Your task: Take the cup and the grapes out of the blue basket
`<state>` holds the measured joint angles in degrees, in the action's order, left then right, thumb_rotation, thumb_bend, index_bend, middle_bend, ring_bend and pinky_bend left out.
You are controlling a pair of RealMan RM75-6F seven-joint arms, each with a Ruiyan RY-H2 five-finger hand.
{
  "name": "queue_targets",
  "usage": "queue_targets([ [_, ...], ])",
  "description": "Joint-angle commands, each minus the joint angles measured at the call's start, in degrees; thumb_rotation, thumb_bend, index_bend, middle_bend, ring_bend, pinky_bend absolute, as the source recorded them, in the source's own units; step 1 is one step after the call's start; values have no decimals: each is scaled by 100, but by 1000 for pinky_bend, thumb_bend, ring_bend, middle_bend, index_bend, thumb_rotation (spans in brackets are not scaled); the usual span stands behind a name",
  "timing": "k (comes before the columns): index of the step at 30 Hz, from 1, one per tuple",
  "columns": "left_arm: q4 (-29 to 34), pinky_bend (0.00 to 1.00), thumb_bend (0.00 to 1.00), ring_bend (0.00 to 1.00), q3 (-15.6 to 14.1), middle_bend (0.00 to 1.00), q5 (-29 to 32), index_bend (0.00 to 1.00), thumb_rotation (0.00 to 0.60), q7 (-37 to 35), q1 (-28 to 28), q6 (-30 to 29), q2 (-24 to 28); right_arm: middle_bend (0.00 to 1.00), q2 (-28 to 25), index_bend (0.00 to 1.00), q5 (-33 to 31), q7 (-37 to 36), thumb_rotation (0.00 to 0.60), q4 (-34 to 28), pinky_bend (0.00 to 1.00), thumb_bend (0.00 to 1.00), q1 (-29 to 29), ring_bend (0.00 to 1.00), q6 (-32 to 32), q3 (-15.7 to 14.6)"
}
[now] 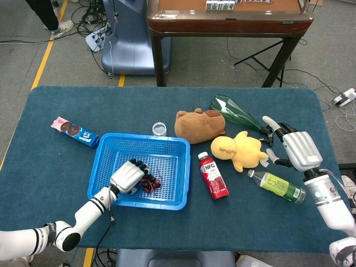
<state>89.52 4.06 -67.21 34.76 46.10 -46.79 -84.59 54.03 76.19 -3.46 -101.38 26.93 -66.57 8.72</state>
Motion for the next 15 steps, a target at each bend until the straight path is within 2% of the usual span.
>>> queue_targets([
  [1, -41, 238, 243, 212, -18, 241, 142, 357, 600, 76, 54, 22, -55, 251, 1, 77, -2, -20, 600, 11, 385, 362, -23, 204, -12, 14],
  [8, -77, 238, 245, 212, -50, 241, 474, 374, 600, 244, 172, 49, -169, 251, -8, 77, 28, -86, 600, 41, 385, 361, -79, 204, -25, 38],
  [15, -139, 238, 295, 216, -53, 264, 600, 495, 600, 257, 237, -51, -281, 251, -3, 77, 57, -157, 600, 88, 385, 362, -132, 204, -37, 54],
])
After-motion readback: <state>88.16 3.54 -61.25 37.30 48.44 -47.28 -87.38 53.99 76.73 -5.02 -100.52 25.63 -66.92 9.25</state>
